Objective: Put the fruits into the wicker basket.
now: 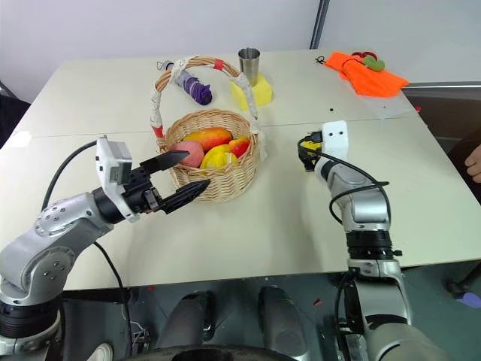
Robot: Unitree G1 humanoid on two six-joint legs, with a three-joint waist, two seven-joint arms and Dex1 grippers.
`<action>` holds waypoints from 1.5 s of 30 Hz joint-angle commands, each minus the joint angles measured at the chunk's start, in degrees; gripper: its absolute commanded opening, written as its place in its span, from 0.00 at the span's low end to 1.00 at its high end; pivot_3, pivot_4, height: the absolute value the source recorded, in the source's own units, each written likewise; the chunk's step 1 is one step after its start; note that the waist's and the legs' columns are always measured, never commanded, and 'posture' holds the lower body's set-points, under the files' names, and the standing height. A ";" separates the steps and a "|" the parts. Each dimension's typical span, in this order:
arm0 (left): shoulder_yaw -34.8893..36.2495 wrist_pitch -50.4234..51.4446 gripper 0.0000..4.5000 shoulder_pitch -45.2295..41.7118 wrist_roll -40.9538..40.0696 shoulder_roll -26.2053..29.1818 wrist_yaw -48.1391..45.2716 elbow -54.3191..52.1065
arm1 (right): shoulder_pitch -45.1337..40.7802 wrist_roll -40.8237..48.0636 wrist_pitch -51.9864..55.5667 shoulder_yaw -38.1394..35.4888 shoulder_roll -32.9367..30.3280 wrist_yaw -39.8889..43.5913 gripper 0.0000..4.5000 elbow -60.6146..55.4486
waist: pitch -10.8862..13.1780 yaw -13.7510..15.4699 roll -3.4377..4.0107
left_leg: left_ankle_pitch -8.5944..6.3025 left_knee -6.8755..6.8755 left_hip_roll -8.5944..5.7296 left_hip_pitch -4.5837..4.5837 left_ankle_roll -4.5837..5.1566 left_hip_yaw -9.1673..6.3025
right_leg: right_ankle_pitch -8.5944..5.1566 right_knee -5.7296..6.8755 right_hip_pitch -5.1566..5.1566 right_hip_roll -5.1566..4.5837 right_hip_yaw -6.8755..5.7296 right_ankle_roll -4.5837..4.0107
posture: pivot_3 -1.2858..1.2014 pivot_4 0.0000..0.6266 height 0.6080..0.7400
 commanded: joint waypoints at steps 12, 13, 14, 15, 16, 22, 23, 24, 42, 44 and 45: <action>9.85 -10.47 1.00 7.81 1.19 1.00 -6.58 7.11 | -4.47 11.19 1.77 16.61 -0.86 21.78 0.60 -26.45 | -0.01 -0.20 -0.01 | -0.01 0.08 0.12 0.06 0.01 0.01 | -0.09 -0.02 0.00 0.06 -0.04 -0.30 | 0.52 0.24 1.00; 9.42 -10.57 1.00 7.94 1.33 0.56 -6.09 6.76 | -7.19 8.34 2.81 18.39 2.71 17.46 0.60 -22.63 | 0.00 -0.24 -0.01 | -0.01 0.09 0.12 0.07 0.00 0.01 | -0.09 -0.02 0.00 0.06 -0.03 -0.30 | 0.52 0.24 1.00; 9.12 -10.65 1.00 8.04 1.42 0.16 -5.65 6.46 | -9.16 5.87 3.33 19.58 5.28 14.27 0.60 -19.43 | -0.01 -0.34 0.00 | 0.00 0.07 0.12 0.06 -0.01 0.01 | -0.07 -0.01 -0.01 0.06 -0.03 -0.34 | 0.52 0.24 1.00; 8.97 -10.66 1.00 8.10 1.49 -0.10 -5.37 6.26 | -10.29 4.08 3.59 20.11 6.84 12.34 0.60 -17.35 | -0.01 -0.24 0.00 | 0.02 0.06 0.13 0.06 -0.03 0.01 | 0.07 0.00 -0.03 0.06 -0.03 -0.55 | 0.52 0.24 1.00; 8.88 -10.70 1.00 8.08 1.53 -0.43 -5.07 6.11 | -11.16 2.72 3.53 20.45 8.03 11.16 0.60 -15.60 | -0.02 0.05 -0.04 | 0.02 0.04 0.13 0.01 -0.04 0.00 | 0.06 0.00 -0.07 0.05 -0.03 -0.54 | 0.52 0.24 1.00; 8.81 -10.58 1.00 9.10 1.23 -1.39 -3.80 4.19 | -12.38 0.88 -0.95 19.08 10.12 11.00 0.98 -14.05 | -0.03 0.26 -0.04 | 0.03 0.02 0.02 -0.27 -0.06 0.03 | 0.01 -0.16 -0.16 -0.17 -0.07 -0.35 | 0.52 0.24 1.00; 8.94 -10.60 1.00 9.31 1.14 -1.46 -3.72 4.00 | -11.07 2.07 -1.84 18.60 8.95 13.26 0.98 -16.49 | -0.03 0.22 -0.05 | 0.03 0.02 0.01 -0.30 -0.06 0.03 | 0.05 -0.18 -0.18 -0.17 -0.06 -0.28 | 0.52 0.24 1.00; 9.05 -10.63 1.00 9.50 1.09 -1.53 -3.68 3.83 | -9.76 3.32 -2.41 18.04 7.71 15.40 0.98 -18.69 | -0.03 0.19 -0.04 | 0.03 0.02 0.01 -0.29 -0.06 0.03 | 0.07 -0.18 -0.18 -0.16 -0.06 -0.25 | 0.52 0.24 1.00; 7.05 -10.95 1.00 5.67 -2.60 -1.65 -6.27 3.29 | -9.71 3.50 -7.37 7.44 8.37 10.27 0.98 -4.86 | -0.02 -0.21 -0.04 | 0.03 0.00 0.10 0.00 -0.06 0.02 | 0.04 -0.02 -0.08 0.09 -0.03 -0.44 | 0.52 0.24 1.00; 6.72 -11.22 1.00 5.87 -2.11 -1.64 -6.07 3.07 | -10.87 2.92 -8.56 6.83 9.56 9.35 0.87 -1.59 | -0.02 -0.12 -0.04 | 0.03 -0.03 0.10 -0.02 -0.05 0.02 | 0.10 -0.03 -0.09 0.08 -0.03 -0.25 | 0.52 0.24 1.00; 6.71 -11.31 1.00 6.06 -2.03 -1.72 -5.83 2.88 | -10.97 3.66 -8.51 6.03 10.07 9.38 0.79 -1.18 | -0.02 -0.09 -0.04 | 0.03 -0.03 0.10 -0.02 -0.05 0.02 | 0.10 -0.03 -0.09 0.08 -0.02 -0.23 | 0.52 0.24 1.00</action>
